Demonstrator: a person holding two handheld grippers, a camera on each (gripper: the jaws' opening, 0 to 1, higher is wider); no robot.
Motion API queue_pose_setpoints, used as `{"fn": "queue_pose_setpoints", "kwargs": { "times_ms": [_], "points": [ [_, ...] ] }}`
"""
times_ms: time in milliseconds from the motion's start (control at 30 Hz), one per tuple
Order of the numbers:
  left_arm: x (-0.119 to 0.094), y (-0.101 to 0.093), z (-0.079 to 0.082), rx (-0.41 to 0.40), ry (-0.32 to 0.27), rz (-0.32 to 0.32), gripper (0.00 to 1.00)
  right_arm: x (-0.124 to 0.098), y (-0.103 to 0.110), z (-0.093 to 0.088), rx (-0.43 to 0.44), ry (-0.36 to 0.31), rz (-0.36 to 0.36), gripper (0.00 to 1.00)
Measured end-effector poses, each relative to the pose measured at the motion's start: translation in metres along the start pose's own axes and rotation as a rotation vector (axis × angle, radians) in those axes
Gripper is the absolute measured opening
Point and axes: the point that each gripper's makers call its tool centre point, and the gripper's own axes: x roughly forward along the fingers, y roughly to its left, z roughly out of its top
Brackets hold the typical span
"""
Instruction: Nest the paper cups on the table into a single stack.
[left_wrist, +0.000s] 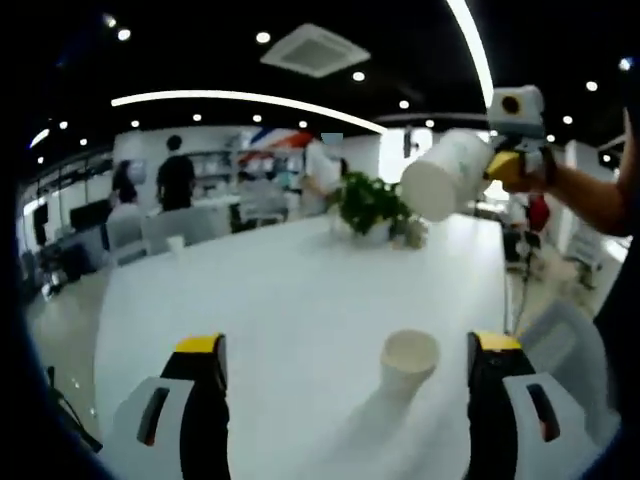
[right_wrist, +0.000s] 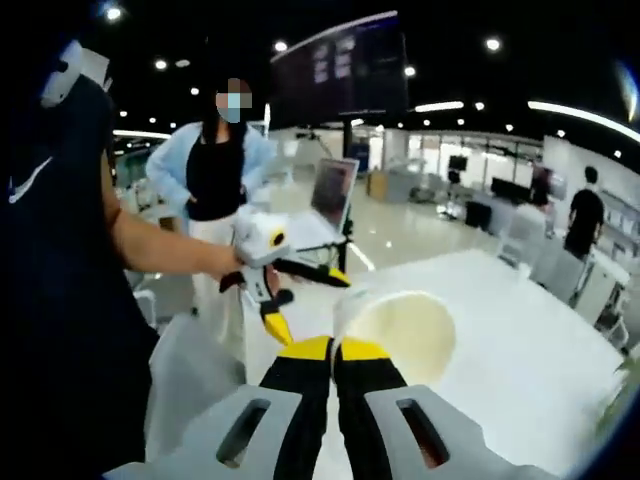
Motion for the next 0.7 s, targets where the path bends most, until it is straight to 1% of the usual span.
{"fn": "queue_pose_setpoints", "kwargs": {
  "times_ms": [233, 300, 533, 567, 633, 700],
  "points": [
    [-0.004, 0.003, -0.007, -0.005, 0.005, 0.011, 0.98, -0.004, -0.008, 0.01, -0.061, 0.079, -0.038, 0.0],
    [-0.005, 0.004, -0.009, -0.005, 0.006, 0.013, 0.98, -0.005, -0.008, 0.012, -0.066, 0.098, -0.04, 0.0],
    [-0.011, 0.006, -0.012, -0.005, 0.008, 0.021, 0.98, -0.008, -0.012, 0.011, -0.105, 0.174, -0.038, 0.0],
    [-0.011, 0.007, -0.012, -0.006, 0.01, 0.022, 0.98, -0.008, -0.013, 0.01, -0.107, 0.185, -0.038, 0.0],
    [-0.012, 0.008, -0.016, -0.007, 0.016, 0.024, 0.98, -0.005, -0.013, 0.001, -0.124, 0.237, -0.036, 0.0],
    [-0.013, 0.008, -0.018, -0.009, 0.021, 0.027, 0.98, 0.0, -0.013, -0.017, -0.158, 0.322, -0.041, 0.0]
  ]
}}
